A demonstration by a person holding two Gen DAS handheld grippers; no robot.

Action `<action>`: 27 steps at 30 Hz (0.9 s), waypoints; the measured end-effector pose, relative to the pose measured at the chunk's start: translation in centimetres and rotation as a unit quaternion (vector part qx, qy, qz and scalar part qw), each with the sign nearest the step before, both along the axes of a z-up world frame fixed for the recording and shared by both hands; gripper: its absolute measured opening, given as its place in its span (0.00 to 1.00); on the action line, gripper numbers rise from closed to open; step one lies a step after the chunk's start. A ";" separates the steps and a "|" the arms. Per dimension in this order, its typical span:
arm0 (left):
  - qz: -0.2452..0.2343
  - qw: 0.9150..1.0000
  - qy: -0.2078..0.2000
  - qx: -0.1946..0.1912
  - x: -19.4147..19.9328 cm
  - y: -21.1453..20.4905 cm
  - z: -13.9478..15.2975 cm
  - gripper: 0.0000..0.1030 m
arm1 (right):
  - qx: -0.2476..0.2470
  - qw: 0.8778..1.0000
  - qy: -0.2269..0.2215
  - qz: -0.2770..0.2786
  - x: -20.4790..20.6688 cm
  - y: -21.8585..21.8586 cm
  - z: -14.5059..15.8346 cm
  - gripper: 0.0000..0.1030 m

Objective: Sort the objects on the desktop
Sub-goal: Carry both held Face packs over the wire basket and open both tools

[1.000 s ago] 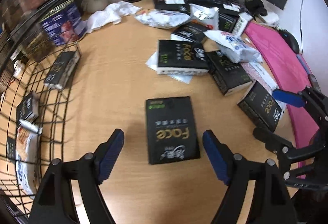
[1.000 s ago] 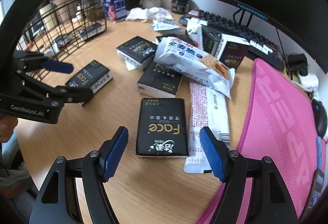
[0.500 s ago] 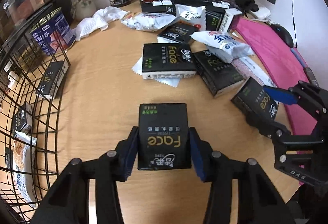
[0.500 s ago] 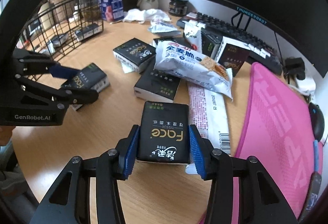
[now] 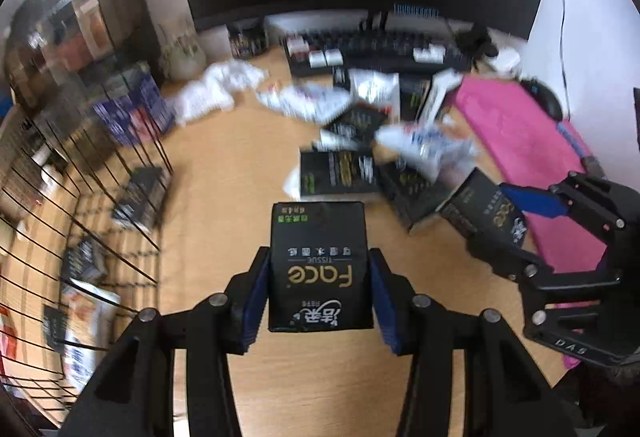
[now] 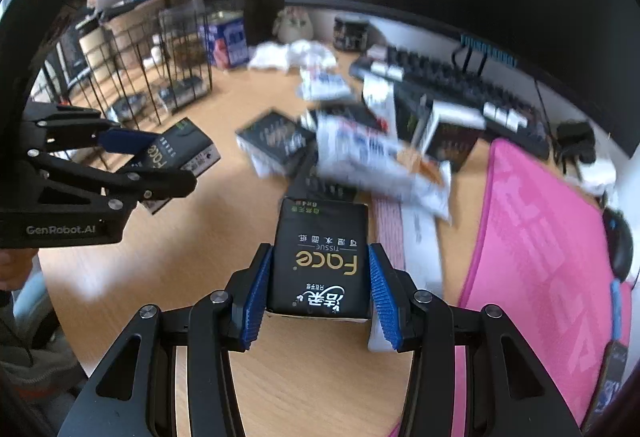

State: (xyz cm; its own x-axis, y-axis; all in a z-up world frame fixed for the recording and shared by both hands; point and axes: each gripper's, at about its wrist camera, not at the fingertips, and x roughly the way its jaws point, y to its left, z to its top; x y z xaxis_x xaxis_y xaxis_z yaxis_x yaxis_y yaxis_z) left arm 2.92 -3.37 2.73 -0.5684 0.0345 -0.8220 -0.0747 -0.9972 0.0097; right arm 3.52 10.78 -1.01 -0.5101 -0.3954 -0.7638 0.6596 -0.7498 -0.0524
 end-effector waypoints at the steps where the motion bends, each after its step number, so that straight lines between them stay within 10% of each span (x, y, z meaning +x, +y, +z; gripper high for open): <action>1: 0.001 1.000 0.008 0.001 0.2 -0.3 0.8 0.51 | -0.002 1.000 0.009 0.006 0.1 -0.4 0.9 0.45; 15: 0.163 0.984 0.077 0.003 4.3 -14.6 7.2 0.51 | -0.036 0.984 0.066 0.161 1.0 -15.2 10.6 0.45; 27: 0.251 0.966 0.050 0.021 6.2 -21.8 4.2 0.51 | -0.049 0.966 0.018 0.253 2.2 -25.8 8.1 0.45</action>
State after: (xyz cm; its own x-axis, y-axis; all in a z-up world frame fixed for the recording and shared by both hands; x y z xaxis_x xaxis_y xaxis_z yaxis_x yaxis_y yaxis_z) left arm 9.13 -25.16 6.94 -0.5993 -0.2346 -0.7654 0.4182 -0.9070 -0.0494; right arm 5.69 -15.06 7.06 -0.2584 -0.6706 -0.6953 0.9421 -0.3343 -0.0277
